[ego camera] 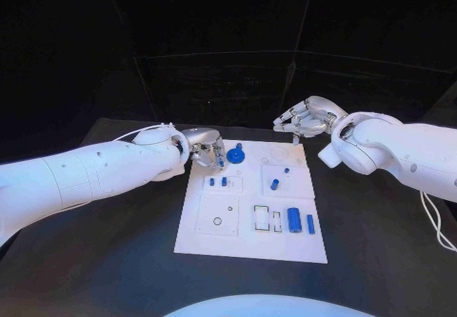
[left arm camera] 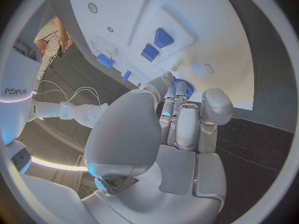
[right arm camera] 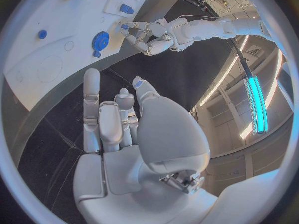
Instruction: Assemble the parts on the task board
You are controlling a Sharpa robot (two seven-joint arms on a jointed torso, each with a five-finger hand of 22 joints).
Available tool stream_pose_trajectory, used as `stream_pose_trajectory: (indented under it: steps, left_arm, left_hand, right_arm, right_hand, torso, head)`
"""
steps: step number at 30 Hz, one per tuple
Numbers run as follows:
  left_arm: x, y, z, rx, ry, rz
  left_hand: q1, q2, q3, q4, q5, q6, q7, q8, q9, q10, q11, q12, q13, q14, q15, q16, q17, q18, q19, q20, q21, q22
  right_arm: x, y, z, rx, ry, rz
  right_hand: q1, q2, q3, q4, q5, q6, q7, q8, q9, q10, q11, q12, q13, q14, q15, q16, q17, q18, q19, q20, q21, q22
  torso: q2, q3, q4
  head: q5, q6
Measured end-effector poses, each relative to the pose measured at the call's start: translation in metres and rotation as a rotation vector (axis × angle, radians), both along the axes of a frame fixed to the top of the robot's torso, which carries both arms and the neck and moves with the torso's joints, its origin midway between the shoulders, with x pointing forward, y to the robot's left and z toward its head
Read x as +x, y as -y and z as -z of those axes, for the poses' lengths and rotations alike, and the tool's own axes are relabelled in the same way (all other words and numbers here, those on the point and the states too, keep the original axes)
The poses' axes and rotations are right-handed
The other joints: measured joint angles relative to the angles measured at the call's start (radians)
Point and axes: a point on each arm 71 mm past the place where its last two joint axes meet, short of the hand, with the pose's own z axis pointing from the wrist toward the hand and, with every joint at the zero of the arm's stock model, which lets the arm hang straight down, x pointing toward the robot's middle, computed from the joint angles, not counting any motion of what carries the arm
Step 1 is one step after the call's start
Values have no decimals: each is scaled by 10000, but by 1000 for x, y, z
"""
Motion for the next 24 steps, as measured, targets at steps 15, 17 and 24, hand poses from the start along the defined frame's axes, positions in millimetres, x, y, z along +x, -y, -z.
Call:
stream_pose_trajectory:
  steps: [15, 17, 24]
  left_arm:
    - [1, 2, 5, 272, -420, -47]
    - [2, 2, 6, 303, -468, -44]
    - [2, 3, 8, 390, -607, -43]
  left_hand:
    - [-21, -21, 0, 0, 0, 35, 35, 0, 0, 0, 0, -1, 0, 0, 0, 0, -27, 0, 0, 0, 0, 9]
    - [-38, -38, -1, 0, 0, 35, 35, 0, 0, 0, 1, -1, 0, 0, 0, 0, -32, 0, 0, 0, 0, 9]
    - [-38, -38, -1, 0, 0, 35, 35, 0, 1, -1, 1, -1, 0, 0, 0, 0, -31, 1, 0, 0, 0, 9]
  right_arm:
    - [0, 0, 0, -2, 0, 1]
    - [0, 0, 0, -2, 0, -1]
    - [0, 0, 0, -3, 0, 0]
  right_hand:
    - [0, 0, 0, 0, 0, 0, 0, 0, 0, 0, 0, 0, -1, 0, 0, 0, -2, -1, 0, 0, 0, 0]
    - [0, 0, 2, 2, 0, 0, 0, 0, 0, 0, 0, 0, -1, 0, 0, 0, 0, -1, 0, 0, 0, 0]
    - [0, 0, 30, 30, 0, 0, 0, 0, 0, 0, 0, 0, -1, 0, 0, 0, 15, 0, 0, 0, 0, 0]
  torso:
    - [-1, 3, -9]
    - [0, 3, -9]
    - [0, 3, -9]
  head:
    - [12, -9]
    - [12, -12]
    - [12, -21]
